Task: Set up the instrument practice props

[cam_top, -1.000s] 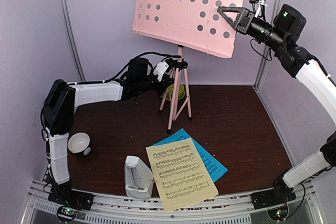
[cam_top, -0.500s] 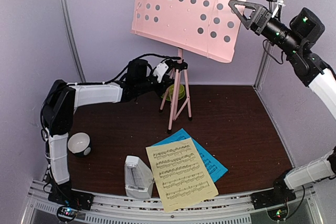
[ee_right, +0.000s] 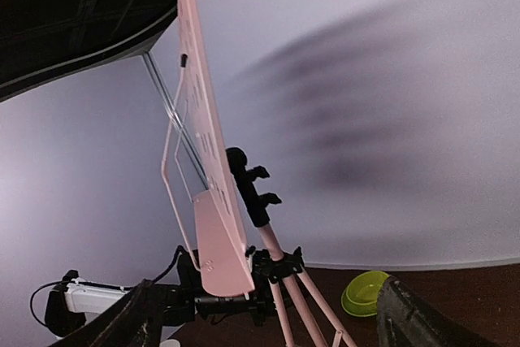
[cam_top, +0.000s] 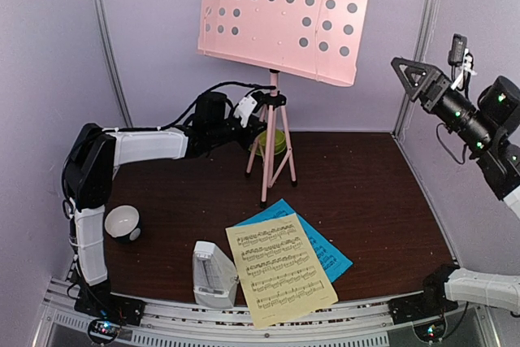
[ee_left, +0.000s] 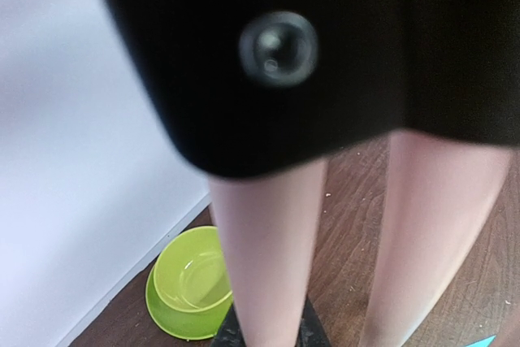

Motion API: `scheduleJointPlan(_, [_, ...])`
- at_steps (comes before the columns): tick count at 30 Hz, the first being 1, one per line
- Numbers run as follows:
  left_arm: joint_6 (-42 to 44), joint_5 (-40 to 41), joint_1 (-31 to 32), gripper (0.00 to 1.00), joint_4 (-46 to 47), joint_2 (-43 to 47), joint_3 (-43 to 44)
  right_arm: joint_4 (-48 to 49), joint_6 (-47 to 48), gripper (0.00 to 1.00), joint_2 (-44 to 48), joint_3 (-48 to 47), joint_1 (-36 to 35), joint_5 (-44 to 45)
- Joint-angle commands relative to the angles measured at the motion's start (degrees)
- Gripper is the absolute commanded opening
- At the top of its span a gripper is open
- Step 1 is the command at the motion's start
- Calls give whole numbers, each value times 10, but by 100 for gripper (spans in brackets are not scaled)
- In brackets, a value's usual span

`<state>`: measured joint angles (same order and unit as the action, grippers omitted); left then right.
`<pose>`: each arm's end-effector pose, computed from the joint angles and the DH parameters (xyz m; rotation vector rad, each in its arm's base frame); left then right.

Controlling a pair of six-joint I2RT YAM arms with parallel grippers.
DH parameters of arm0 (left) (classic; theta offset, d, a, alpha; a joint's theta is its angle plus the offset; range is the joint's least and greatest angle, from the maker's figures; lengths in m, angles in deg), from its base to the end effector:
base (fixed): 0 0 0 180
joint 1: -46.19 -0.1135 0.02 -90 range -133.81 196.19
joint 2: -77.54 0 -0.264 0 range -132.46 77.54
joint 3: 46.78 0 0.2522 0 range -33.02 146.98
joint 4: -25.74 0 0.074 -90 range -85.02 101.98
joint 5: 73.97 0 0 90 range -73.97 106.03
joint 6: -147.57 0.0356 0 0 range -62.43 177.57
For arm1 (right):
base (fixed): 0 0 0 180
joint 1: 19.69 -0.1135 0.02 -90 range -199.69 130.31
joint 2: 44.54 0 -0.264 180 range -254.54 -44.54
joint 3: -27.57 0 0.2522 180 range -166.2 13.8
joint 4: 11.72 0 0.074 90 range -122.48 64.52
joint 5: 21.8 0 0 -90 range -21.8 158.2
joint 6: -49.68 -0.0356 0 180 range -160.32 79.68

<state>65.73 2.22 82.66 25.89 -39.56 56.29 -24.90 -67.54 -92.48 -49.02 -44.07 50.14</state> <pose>0.3893 -0.2983 0.2613 0.8575 1.6311 -0.5667 0.1488 0.0796 0.4592 -0.2484 1.3564 0.9653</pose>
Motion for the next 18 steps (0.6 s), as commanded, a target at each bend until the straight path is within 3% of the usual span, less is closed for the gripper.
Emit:
scheduleJointPlan(1, [11, 50, -15, 0, -22, 17, 7, -26, -56, 87, 23, 94, 0, 72])
scheduleJointPlan(9, [-23, 79, -9, 0, -19, 27, -5, 50, -72, 74, -20, 201, -58, 157])
scheduleJointPlan(18, [-56, 110, 6, 0, -4, 45, -30, 85, -39, 70, -208, 129, -146, 192])
